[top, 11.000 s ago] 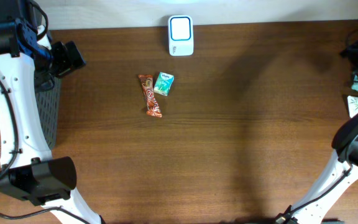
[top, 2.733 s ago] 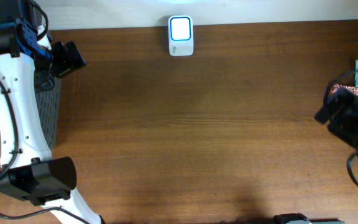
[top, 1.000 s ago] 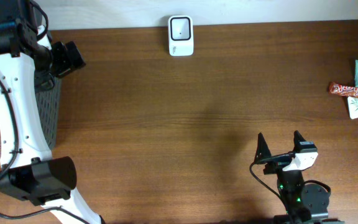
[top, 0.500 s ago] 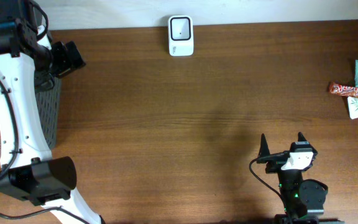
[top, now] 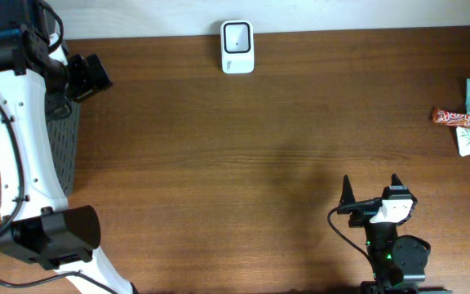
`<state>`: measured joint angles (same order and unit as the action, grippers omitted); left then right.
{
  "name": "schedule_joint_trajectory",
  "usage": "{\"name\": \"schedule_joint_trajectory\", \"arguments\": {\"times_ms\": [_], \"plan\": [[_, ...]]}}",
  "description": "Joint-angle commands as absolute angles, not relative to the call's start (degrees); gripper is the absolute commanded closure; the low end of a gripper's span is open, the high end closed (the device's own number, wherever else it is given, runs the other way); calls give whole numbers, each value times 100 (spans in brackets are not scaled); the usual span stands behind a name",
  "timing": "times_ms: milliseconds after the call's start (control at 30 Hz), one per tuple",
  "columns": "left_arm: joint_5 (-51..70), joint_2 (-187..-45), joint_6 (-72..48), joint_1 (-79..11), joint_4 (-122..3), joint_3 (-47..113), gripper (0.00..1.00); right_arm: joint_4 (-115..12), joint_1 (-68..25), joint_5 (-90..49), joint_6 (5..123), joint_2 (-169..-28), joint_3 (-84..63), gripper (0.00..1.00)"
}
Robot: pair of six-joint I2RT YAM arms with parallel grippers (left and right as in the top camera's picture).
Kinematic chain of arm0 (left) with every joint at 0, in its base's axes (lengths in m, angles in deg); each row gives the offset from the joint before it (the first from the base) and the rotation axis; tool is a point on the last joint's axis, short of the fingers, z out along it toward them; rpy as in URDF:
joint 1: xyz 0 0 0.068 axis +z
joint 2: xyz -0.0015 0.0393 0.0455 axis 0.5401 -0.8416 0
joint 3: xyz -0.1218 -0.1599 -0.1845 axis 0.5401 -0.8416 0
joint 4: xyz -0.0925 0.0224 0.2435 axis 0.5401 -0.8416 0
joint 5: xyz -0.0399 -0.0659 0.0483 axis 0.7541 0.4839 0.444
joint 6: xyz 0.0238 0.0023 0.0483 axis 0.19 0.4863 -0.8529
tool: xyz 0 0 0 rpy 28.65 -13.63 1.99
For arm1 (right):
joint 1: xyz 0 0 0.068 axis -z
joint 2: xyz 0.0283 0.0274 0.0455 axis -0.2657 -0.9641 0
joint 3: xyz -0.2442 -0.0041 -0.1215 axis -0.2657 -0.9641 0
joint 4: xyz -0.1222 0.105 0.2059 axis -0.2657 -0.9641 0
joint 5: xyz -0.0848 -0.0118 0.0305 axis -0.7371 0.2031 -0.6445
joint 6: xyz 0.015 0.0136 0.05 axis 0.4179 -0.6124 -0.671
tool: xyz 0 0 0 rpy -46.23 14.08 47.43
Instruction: Scan the item barcode
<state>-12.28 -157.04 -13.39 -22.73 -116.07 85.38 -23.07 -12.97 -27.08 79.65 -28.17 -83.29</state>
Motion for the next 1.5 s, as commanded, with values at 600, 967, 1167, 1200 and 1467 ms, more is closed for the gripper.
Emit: {"name": "schedule_joint_trajectory", "arguments": {"times_ms": [600, 967, 1167, 1200, 1467], "plan": [[-1230, -15608, -1302, -2238, -11613, 8534, 1, -2312, -1275, -2778, 7906, -2758, -8381, 1], [-1317, -15468, -1302, -2280, -12173, 8532, 1, -2312, -1275, -2776, 7906, -2758, -8381, 1], [-1424, -14085, -1302, -2876, -10815, 6779, 1, -2312, -1275, -2776, 7906, -2758, -8381, 1], [-1427, -13707, -1306, -2986, -10339, 6189, 1, -2312, -1275, -2776, 7906, -2758, -8381, 1], [-1274, -9921, -1573, -3268, -7015, 1303, 1, -2312, -1275, -2776, 7906, -2758, -8381, 1]]}}
